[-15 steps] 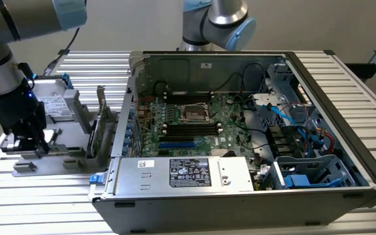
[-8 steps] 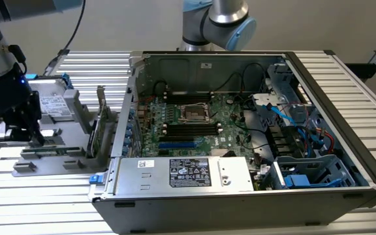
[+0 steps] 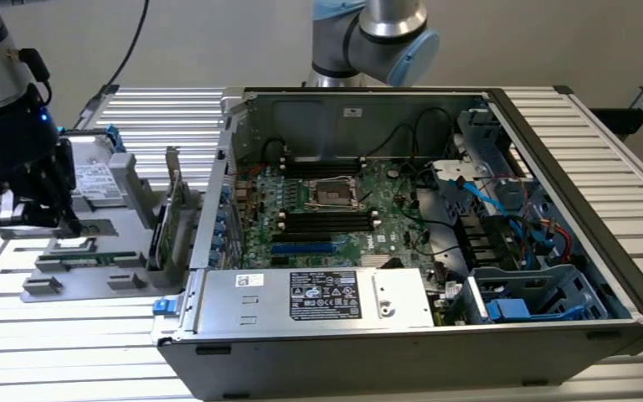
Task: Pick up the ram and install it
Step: 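Pick up the ram and move it above insertion slot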
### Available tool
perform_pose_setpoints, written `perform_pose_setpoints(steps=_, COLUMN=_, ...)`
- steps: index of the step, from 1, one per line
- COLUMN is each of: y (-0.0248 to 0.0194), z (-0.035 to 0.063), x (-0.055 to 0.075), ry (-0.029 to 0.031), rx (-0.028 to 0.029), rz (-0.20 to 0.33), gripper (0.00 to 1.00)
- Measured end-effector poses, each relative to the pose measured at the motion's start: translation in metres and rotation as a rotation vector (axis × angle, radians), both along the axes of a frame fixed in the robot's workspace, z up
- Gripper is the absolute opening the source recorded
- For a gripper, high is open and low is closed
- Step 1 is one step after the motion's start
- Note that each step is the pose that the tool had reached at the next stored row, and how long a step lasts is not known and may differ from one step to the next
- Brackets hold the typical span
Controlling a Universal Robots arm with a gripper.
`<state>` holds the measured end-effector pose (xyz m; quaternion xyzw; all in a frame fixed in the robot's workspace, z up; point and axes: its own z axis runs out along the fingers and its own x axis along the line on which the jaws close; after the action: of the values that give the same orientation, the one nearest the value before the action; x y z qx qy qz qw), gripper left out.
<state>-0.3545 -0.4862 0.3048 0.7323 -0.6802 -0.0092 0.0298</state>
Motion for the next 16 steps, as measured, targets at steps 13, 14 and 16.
perform_pose_setpoints(steps=13, y=0.0000, z=0.0301, x=0.037, ry=0.0009, rx=0.0097, rz=0.000, gripper=0.14)
perform_pose_setpoints(steps=14, y=0.0000, z=0.0320, x=0.040, ry=0.0010, rx=0.0106, rz=0.000, gripper=0.14)
perform_pose_setpoints(steps=16, y=0.0000, z=0.0356, x=0.046, ry=0.0011, rx=0.0123, rz=0.000, gripper=0.14)
